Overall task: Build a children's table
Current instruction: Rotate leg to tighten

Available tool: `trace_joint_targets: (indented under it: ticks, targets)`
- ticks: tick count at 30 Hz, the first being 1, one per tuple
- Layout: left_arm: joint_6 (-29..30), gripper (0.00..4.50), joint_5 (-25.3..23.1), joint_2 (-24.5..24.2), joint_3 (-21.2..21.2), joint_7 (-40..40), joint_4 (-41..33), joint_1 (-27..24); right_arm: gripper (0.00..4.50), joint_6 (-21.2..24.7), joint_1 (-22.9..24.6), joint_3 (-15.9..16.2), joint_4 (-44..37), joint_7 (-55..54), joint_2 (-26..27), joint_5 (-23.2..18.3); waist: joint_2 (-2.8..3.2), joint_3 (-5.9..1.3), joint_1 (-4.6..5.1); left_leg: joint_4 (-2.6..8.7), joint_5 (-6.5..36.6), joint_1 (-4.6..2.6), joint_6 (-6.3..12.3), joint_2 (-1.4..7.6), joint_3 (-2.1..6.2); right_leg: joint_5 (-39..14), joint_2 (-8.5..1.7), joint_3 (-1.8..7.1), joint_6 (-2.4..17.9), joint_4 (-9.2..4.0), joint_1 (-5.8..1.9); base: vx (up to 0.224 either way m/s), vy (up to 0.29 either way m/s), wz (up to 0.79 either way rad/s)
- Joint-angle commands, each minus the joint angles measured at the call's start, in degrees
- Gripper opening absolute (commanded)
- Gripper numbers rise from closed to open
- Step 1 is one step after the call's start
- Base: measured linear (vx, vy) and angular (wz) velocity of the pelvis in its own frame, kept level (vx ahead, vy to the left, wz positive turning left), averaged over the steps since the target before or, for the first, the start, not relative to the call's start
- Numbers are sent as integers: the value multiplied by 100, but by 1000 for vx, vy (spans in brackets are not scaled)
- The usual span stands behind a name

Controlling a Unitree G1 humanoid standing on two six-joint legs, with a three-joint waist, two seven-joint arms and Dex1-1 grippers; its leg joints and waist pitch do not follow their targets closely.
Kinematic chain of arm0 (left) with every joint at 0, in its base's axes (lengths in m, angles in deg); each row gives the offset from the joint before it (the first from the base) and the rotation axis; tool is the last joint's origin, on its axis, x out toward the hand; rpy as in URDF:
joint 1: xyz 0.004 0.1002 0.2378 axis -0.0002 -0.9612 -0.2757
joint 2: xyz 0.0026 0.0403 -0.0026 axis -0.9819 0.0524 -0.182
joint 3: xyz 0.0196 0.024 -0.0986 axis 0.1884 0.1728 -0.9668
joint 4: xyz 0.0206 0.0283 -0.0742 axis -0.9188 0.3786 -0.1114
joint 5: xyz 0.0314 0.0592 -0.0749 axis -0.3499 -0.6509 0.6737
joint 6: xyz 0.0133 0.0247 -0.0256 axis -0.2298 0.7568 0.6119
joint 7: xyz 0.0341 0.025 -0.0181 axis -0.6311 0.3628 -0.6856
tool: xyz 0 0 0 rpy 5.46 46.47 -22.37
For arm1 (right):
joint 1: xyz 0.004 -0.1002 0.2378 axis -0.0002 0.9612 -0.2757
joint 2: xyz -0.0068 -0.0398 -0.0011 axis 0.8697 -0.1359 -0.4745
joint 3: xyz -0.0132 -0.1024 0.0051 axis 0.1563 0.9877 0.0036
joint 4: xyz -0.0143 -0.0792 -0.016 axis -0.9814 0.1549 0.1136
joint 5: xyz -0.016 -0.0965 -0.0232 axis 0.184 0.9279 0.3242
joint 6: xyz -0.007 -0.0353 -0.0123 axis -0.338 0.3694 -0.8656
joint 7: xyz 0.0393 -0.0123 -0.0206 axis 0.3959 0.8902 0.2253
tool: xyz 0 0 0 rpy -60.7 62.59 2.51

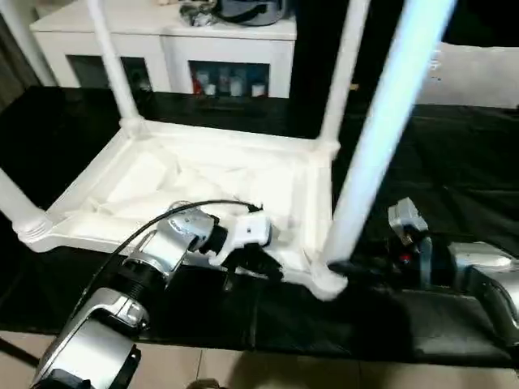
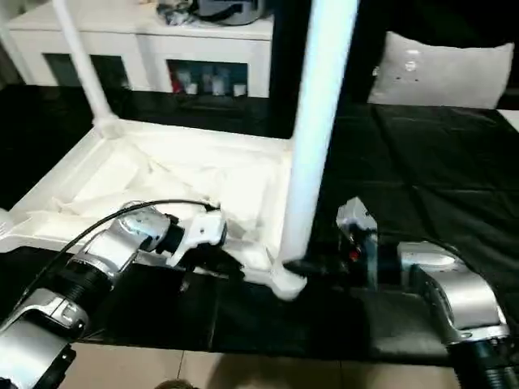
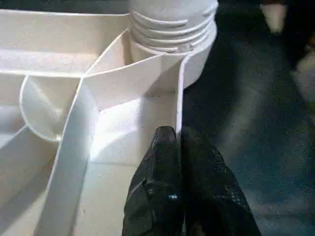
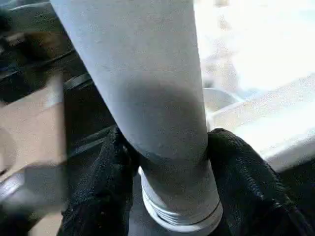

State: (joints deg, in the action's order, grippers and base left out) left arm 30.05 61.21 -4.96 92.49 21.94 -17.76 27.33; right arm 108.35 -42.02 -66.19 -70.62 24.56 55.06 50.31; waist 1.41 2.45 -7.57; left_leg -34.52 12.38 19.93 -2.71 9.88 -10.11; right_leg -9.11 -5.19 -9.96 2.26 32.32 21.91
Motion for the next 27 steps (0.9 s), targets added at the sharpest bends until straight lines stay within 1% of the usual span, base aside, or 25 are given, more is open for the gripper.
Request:
trace_joint_targets:
  ticks: [1, 2, 3, 4, 5, 6, 7, 8, 9, 11, 12, 13, 14, 15, 16, 17, 19, 20, 21, 22, 23, 24, 25, 26, 27]
  targets:
    - [299, 0, 66, 456, -60, -595, -115, 122, 196, 224, -207, 102, -42, -813, 405, 161, -112, -323, 57, 410, 934, -32, 171, 384, 170, -2883, -553, 350, 34, -591, -293, 0, 0, 0]
    - [378, 0, 41, 531, -88, -777, -98, 143, 195, 308, -270, 54, 57, -1130, 550, 266, -97, -319, 79, 409, 975, -38, 149, 375, 178, -2919, -554, 334, 5, -609, -286, 0, 0, 0]
    - [560, 0, 9, 675, -148, -1108, -78, 170, 194, 426, -372, -56, 226, -1691, 827, 438, -89, -324, 185, 394, 1055, -23, 117, 351, 183, -2985, -552, 302, -49, -637, -299, 0, 0, 0]
    - [709, 0, 11, 770, -191, -1296, -90, 178, 194, 497, -420, -148, 295, -2047, 1011, 521, -87, -326, 216, 394, 1063, -31, 110, 352, 186, -2963, -547, 296, -49, -643, -294, 0, 0, 0]
    - [894, 0, -1, 926, -250, -1596, -77, 196, 193, 566, -499, -266, 405, -2573, 1279, 653, -99, -331, 292, 393, 1047, -8, 107, 353, 195, -2886, -549, 295, -27, -639, -303, 0, 0, 0]
    - [956, 0, -15, 983, -272, -1722, -60, 208, 193, 564, -527, -298, 445, -2751, 1369, 706, -88, -331, 313, 393, 1037, -2, 107, 354, 200, -2844, -549, 293, 5, -636, -296, 0, 0, 0]
    - [956, 0, -15, 983, -272, -1722, -60, 208, 193, 564, -527, -298, 445, -2751, 1369, 706, -100, -341, 362, 384, 1035, -8, 129, 337, 200, -2800, -551, 290, 6, -647, -299, 0, 0, 0]
    - [1049, 0, -73, 1087, -292, -1946, -34, 226, 193, 562, -580, -362, 518, -3119, 1538, 773, -93, -345, 396, 383, 982, 10, 209, 316, 188, -2732, -553, 317, 37, -625, -300, 0, 0, 0]
    - [1105, 0, -144, 1204, -316, -2224, 22, 251, 193, 531, -640, -435, 599, -3497, 1729, 817, -89, -350, 409, 376, 905, 8, 261, 322, 173, -2622, -546, 337, 88, -621, -291, 0, 0, 0]
    - [1122, 0, -266, 1415, -372, -2683, 143, 304, 193, 234, -691, -538, 704, -3915, 2011, 873, -78, -355, 415, 384, 842, 9, 289, 329, 176, -2511, -540, 336, 140, -610, -291, 0, 0, 0]
    - [1097, 0, -269, 1459, -395, -2758, 170, 320, 247, 116, -670, -583, 695, -3838, 2055, 792, -81, -370, 397, 380, 828, -10, 312, 328, 165, -2431, -544, 348, 154, -600, -283, 0, 0, 0]
    - [1097, 0, -269, 1459, -395, -2758, 170, 320, 247, 116, -670, -583, 695, -3838, 2055, 792, -84, -371, 390, 382, 788, 4, 347, 326, 162, -2346, -543, 360, 171, -588, -297, 0, 0, 0]
    - [1117, 0, -265, 1472, -402, -2791, 160, 321, 261, 129, -667, -621, 675, -3844, 2093, 781, -81, -375, 376, 393, 676, 34, 414, 347, 174, -2146, -540, 371, 218, -544, -322, 0, 0, 0]
    - [1106, 0, -279, 1440, -381, -2750, 100, 302, 263, 195, -616, -691, 564, -3720, 2081, 733, -78, -378, 371, 395, 629, 33, 436, 363, 179, -2061, -540, 379, 244, -527, -317, 0, 0, 0]
    - [1090, 0, -294, 1412, -365, -2713, 70, 289, 270, 207, -587, -693, 512, -3626, 2045, 725, -61, -390, 354, 391, 564, 21, 464, 384, 181, -1868, -550, 401, 323, -500, -313, 0, 0, 0]
    - [987, 0, -311, 1356, -331, -2627, 43, 270, 288, 206, -552, -696, 461, -3487, 1976, 693, -61, -396, 341, 392, 495, 34, 497, 397, 185, -1641, -556, 415, 424, -452, -328, 0, 0, 0]
    - [793, 0, -318, 1228, -268, -2432, -4, 219, 297, 209, -474, -645, 350, -3180, 1760, 579, -63, -398, 325, 391, 429, 37, 560, 413, 190, -1400, -560, 433, 510, -411, -339, 0, 0, 0]
    - [721, 0, -315, 1177, -245, -2354, -3, 204, 304, 209, -443, -613, 315, -3039, 1651, 533, -56, -404, 305, 382, 380, 39, 614, 416, 183, -1204, -571, 448, 602, -375, -352, 0, 0, 0]
    - [678, 0, -312, 1162, -237, -2324, -5, 198, 311, 211, -435, -603, 306, -3004, 1622, 527, -56, -404, 305, 382, 380, 39, 614, 416, 183, -1204, -571, 448, 602, -375, -352, 0, 0, 0]
    - [384, 0, -263, 1027, -182, -2030, -38, 140, 329, 206, -365, -528, 235, -2700, 1364, 495, -60, -401, 291, 377, 385, 40, 633, 405, 174, -1193, -577, 448, 632, -385, -354, 0, 0, 0]
    - [384, 0, -263, 1027, -182, -2030, -38, 140, 329, 206, -365, -528, 235, -2700, 1364, 495, -65, -395, 276, 379, 405, 38, 640, 402, 165, -1244, -574, 453, 619, -385, -362, 0, 0, 0]
    - [352, 0, -239, 953, -169, -1902, -63, 116, 346, 190, -337, -520, 211, -2547, 1235, 490, -62, -392, 271, 382, 421, 33, 636, 407, 162, -1286, -571, 452, 616, -389, -356, 0, 0, 0]
    - [2, 0, -154, 797, -133, -1525, -97, 62, 354, 131, -289, -497, 177, -2108, 923, 448, -98, -390, 256, 387, 454, 21, 615, 420, 157, -1388, -572, 454, 589, -398, -344, 0, 0, 0]
    - [-167, 0, -109, 685, -85, -1257, -141, 27, 363, -7, -243, -422, 121, -1723, 687, 457, -106, -379, 206, 383, 539, 14, 615, 400, 141, -1594, -578, 456, 516, -423, -344, 0, 0, 0]
    - [-302, 0, -62, 585, -23, -967, -185, -5, 363, -204, -196, -340, 76, -1363, 488, 479, -129, -370, 207, 391, 568, 18, 613, 404, 143, -1687, -574, 452, 483, -430, -351, 0, 0, 0]
